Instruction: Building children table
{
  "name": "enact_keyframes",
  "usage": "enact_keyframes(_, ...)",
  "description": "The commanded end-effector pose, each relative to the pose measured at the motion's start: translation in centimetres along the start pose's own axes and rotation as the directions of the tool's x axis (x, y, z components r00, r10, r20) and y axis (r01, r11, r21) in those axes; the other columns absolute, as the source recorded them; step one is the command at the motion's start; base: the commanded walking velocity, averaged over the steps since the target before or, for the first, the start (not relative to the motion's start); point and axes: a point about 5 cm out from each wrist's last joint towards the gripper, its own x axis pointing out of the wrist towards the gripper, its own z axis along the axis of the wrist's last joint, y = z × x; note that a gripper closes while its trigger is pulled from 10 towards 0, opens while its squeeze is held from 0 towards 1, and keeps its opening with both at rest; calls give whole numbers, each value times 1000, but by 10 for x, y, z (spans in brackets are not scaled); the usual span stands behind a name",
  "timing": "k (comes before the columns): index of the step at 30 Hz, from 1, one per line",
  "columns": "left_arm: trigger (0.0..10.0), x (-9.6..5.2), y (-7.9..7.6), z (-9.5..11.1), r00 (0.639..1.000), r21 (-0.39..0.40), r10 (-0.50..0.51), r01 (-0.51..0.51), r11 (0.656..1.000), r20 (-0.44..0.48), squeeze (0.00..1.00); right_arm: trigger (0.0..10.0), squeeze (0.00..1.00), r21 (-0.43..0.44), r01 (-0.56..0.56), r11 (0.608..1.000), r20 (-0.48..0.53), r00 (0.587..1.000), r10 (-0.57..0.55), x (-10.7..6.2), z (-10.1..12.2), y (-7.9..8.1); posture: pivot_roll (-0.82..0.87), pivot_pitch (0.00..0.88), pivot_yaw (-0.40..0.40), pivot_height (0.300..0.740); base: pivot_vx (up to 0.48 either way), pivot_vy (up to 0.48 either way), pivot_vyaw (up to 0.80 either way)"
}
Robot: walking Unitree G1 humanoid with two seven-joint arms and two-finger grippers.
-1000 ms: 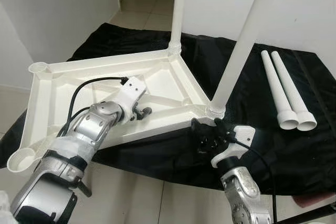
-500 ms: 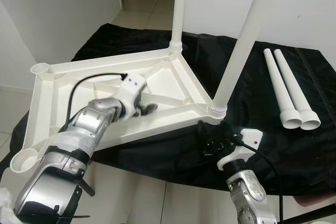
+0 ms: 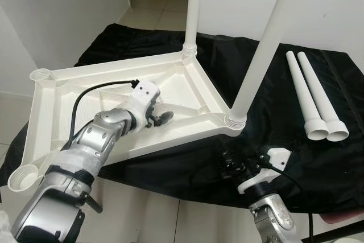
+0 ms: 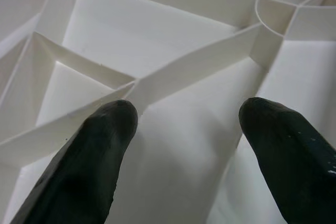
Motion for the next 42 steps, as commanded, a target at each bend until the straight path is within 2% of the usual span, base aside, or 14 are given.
enact_keyframes(1,10000,-4,-15,2,956,36,-293,293,955,4,0,10000,0,-8,6,1000,-13,1000,-6,-3,0,-7,-56,42,12,740,0,0,0)
enact_keyframes(10,10000,-2,-21,-12,944,81,-320,327,942,-85,0,10000,0,-114,-27,993,-71,997,19,-10,6,-30,-59,43,15,740,0,0,0)
enact_keyframes(15,10000,-2,-23,-14,941,88,-325,333,939,-98,0,10000,0,-146,-32,989,-92,996,18,-13,9,-38,-59,42,16,740,0,0,0)
enact_keyframes(19,10000,-2,-23,-16,940,90,-323,333,939,-111,0,10000,0,-146,-43,988,-98,995,28,-13,8,-38,-59,42,18,740,0,0,0)
enact_keyframes(25,10000,1,-22,-28,936,45,-291,305,951,-200,0,10000,0,-148,-69,987,-110,993,53,-12,5,-33,-58,41,21,740,0,0,0)
enact_keyframes(29,10000,6,-15,-33,940,12,-232,242,970,-251,0,10000,0,-141,-78,987,-114,992,62,-12,3,-31,-60,42,26,740,0,0,0)
enact_keyframes(32,10000,7,-12,-33,944,8,-207,217,976,-258,0,10000,0,-139,-79,987,-115,991,64,-12,2,-30,-60,42,26,740,0,0,0)
enact_keyframes(34,10000,10,-6,-31,954,-23,-161,160,987,-253,0,10000,0,-138,-78,987,-118,991,62,-12,0,-30,-62,41,29,740,0,0,0)
enact_keyframes(35,7961,10,-4,-30,957,-34,-146,141,989,-250,0,10000,0,-138,-78,987,-119,991,61,-12,0,-30,-62,41,29,740,0,0,0)
enact_keyframes(36,0,11,-2,-28,962,-40,-128,121,992,-243,0,10000,0,-139,-77,987,-121,991,61,-12,-1,-30,-62,41,30,740,0,0,0)
enact_keyframes(42,0,14,-1,-22,970,-42,-108,102,994,-217,0,10000,0,-143,-72,987,-121,991,55,-11,-1,-30,-61,42,31,740,0,0,0)
